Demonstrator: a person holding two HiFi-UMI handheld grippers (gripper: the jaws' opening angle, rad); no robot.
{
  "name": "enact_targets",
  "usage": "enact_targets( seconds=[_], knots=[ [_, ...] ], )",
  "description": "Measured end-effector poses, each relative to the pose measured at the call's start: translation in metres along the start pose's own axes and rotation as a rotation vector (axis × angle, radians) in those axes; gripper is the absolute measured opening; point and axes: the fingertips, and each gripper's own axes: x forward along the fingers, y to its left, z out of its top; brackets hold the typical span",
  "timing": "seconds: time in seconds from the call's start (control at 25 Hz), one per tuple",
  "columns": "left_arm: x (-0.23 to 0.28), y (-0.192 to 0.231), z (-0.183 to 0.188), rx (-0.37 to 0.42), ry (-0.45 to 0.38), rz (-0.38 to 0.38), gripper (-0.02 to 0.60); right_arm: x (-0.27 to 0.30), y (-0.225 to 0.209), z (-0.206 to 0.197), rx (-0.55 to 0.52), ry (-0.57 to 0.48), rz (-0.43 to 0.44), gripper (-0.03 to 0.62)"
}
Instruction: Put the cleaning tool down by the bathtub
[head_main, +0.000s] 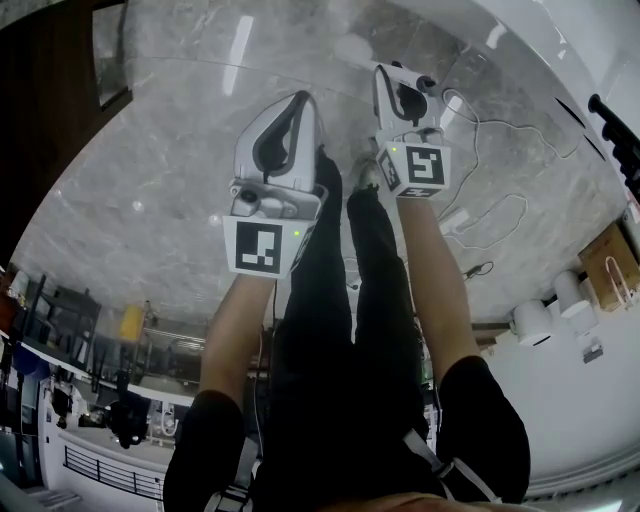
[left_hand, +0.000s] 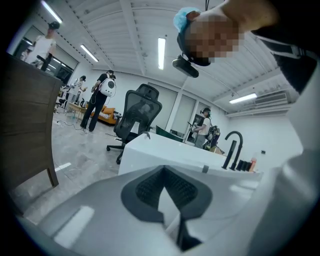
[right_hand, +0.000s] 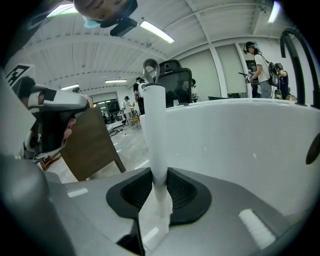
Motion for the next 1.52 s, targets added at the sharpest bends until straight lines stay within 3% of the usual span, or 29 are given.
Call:
enact_targets(
  seconds=[0.84,1.52],
  knots=[
    [0.005,0.029,-0.041,-0.012,0.052,-0.012,0.008,0.051,0.0,-0.073,0.004,0.069,-0.017,0.094],
    [0.015,0.04,-0.04,-0.023,0.037,0.001,0.008,0.081,-0.003,-0.103,-0.021,0.141,0.003,0.094]
  ],
)
